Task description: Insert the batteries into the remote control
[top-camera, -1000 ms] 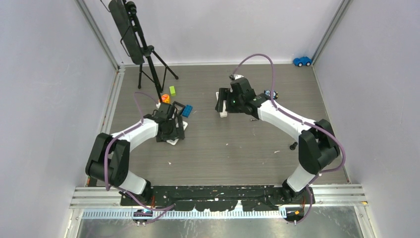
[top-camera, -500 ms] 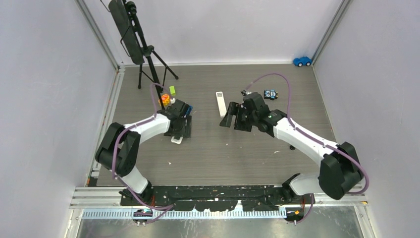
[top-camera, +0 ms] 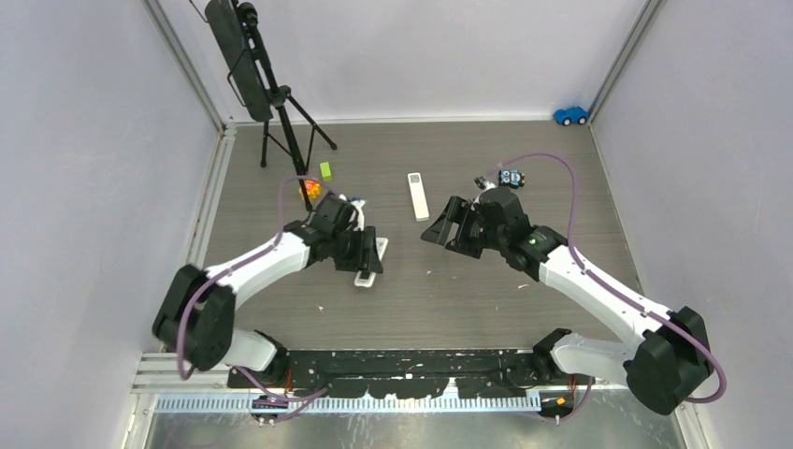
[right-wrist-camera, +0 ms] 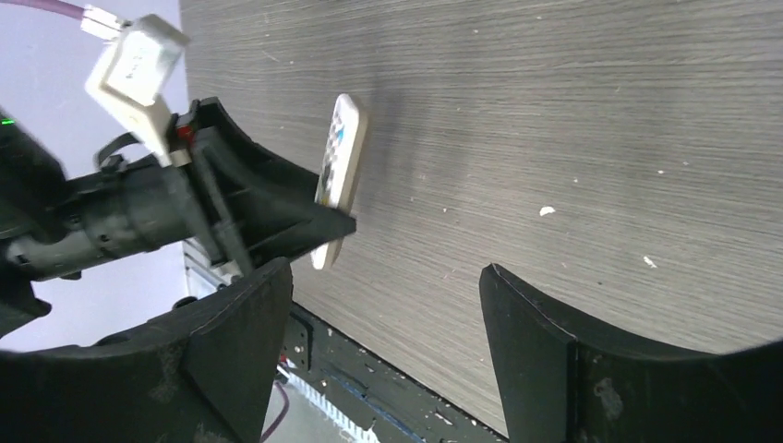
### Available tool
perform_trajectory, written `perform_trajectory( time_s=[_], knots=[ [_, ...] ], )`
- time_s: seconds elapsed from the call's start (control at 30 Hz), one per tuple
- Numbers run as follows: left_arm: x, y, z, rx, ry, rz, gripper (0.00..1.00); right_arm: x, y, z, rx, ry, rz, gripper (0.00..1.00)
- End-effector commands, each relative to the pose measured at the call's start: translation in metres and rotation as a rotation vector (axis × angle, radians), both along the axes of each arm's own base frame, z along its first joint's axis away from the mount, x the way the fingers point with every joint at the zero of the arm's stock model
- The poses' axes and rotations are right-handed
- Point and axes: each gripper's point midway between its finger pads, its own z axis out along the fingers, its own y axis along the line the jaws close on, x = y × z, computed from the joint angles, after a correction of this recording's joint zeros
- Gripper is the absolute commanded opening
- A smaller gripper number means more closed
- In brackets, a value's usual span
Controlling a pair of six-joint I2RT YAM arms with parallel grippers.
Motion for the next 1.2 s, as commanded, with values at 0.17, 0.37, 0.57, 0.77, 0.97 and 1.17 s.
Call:
perform_trajectory(
  time_s=[0.17, 0.37, 0.57, 0.77, 0.97, 1.17],
  knots=[
    [-0.045, -0.091, 0.17, -0.769, 0.048, -0.239, 0.05, -0.003, 0.02, 0.094, 0.491, -0.184, -0.05, 0.96],
    [-0.053, -0.106, 0.232, -1.01, 0.099, -0.325, 0.0, -0.004, 0.035, 0.13, 0.668, -0.206, 0.003, 0.99],
    [-0.063, -0.107, 0.259, -1.134, 0.123, -0.405, 0.0, 0.003, 0.043, 0.134, 0.741, -0.147, -0.011, 0.94],
    [-0.051, -0.113, 0.258, -1.149, 0.105, -0.38, 0.05, -0.004, 0.044, 0.149, 0.832, -0.126, 0.007, 0.6],
    [-0.023, -0.114, 0.255, -1.119, -0.134, -0.288, 0.81, 0.002, 0.03, 0.138, 0.861, -0.039, -0.137, 0.35],
    [0.0, -0.096, 0.233, -0.934, -0.487, -0.228, 0.92, 0.024, 0.004, 0.093, 0.785, 0.091, -0.432, 0.33]
  ],
)
